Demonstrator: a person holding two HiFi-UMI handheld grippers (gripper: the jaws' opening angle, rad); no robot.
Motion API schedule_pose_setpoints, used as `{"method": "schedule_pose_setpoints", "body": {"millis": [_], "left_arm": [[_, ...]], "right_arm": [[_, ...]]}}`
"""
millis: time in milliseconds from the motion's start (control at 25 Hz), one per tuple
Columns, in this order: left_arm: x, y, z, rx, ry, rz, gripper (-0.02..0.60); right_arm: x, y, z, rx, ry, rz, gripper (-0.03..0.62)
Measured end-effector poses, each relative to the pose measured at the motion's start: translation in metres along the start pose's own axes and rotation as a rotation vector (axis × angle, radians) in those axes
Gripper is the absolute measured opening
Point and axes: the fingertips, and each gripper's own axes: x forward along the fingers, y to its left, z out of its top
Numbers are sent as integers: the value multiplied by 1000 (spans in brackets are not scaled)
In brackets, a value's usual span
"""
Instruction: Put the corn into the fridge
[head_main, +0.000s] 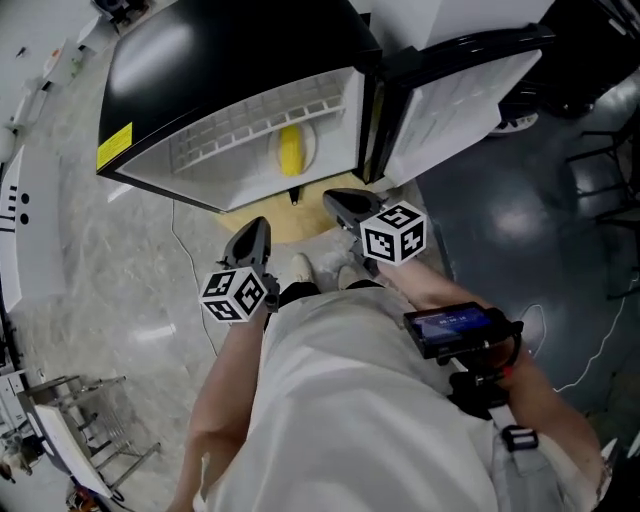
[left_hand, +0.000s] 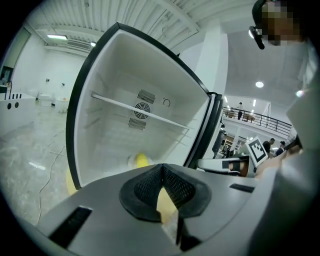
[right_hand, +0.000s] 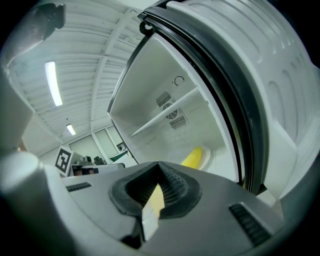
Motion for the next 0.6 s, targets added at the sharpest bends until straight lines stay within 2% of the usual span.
{"method": "schedule_pose_setpoints", "body": {"millis": [600], "left_arm": [[-6,-31,-18,0,-6,-28,8]], "right_arm": [[-26,14,-10,-14,18,55,5]]}}
